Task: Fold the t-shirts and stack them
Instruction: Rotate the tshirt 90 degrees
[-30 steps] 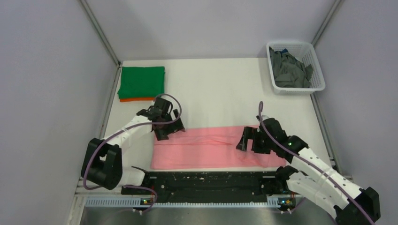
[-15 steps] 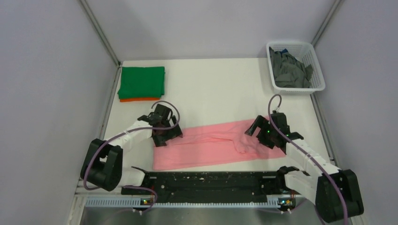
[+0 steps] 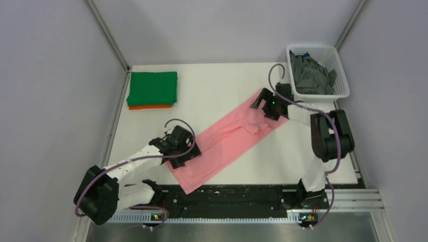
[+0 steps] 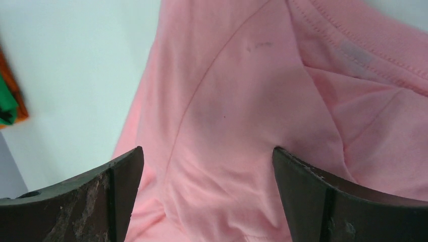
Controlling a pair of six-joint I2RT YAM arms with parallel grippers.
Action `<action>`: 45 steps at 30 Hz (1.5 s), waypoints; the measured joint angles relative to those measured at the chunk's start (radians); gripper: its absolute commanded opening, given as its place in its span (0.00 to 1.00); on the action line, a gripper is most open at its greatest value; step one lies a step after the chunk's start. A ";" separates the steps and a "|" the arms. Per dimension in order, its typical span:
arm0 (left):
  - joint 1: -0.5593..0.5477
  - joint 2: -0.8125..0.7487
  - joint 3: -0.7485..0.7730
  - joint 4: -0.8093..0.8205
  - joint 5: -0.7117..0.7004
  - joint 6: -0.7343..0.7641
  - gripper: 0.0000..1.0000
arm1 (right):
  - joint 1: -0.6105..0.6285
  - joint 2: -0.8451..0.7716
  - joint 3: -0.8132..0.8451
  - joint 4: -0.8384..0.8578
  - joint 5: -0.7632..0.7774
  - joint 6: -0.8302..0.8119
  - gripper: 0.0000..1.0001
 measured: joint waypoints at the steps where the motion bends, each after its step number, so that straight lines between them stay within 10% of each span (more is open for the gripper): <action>1: -0.026 -0.002 -0.003 0.005 -0.005 -0.022 0.99 | 0.000 0.101 0.114 0.011 -0.023 -0.014 0.98; 20: -0.390 0.533 0.436 0.127 0.013 -0.072 0.99 | 0.145 0.959 1.427 -0.210 -0.142 -0.203 0.98; 34: -0.471 0.515 0.475 0.113 -0.008 -0.034 0.99 | 0.184 0.850 1.382 -0.306 -0.125 -0.365 0.99; 45: -0.475 0.058 0.220 -0.056 -0.186 -0.096 0.99 | 0.191 -0.048 0.491 -0.223 0.053 -0.373 0.98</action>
